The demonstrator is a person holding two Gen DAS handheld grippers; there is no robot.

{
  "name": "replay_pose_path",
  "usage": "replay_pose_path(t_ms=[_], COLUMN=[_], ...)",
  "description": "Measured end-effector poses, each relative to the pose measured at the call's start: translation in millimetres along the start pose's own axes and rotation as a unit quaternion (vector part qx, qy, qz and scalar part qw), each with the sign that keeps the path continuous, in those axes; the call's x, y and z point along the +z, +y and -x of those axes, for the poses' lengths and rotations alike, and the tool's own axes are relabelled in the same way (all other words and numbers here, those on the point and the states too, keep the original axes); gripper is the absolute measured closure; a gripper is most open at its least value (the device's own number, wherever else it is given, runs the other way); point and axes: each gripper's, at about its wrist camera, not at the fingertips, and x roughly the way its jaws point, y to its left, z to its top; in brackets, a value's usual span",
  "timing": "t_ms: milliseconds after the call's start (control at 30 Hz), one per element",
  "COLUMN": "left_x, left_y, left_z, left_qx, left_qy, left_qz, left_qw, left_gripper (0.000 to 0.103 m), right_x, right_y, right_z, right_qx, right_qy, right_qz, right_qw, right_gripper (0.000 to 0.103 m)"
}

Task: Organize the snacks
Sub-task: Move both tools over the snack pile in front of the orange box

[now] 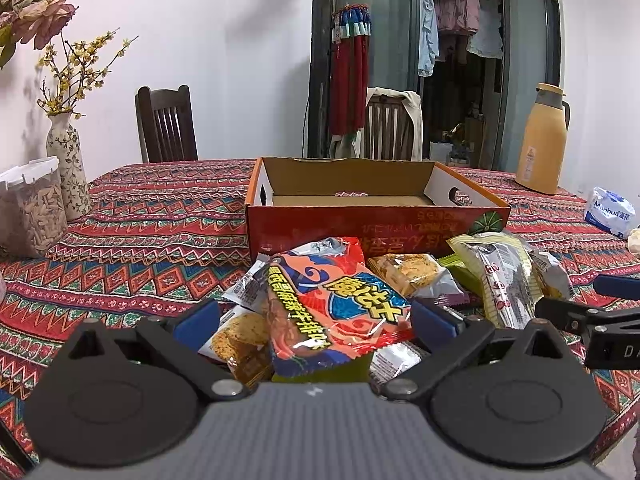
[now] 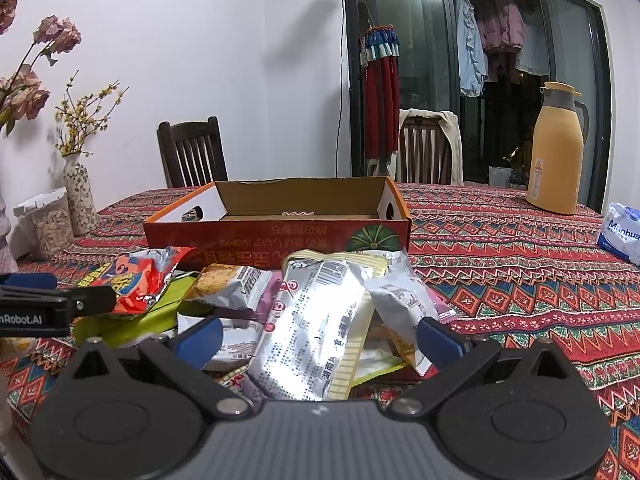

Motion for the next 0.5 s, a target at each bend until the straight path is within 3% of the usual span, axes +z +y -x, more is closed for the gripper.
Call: replay_pose_path(t_ms=[500], left_x=[0.0], left_y=[0.2], left_z=[-1.3], left_qx=[-0.003], left_qy=[0.0], left_qz=[0.001], left_qw=[1.0], left_gripper=[0.0], right_x=[-0.1], right_y=[0.1], right_z=[-0.8], right_qx=[0.001], right_qy=[0.001], right_qz=[-0.001], right_qw=[1.0], right_gripper=[0.0])
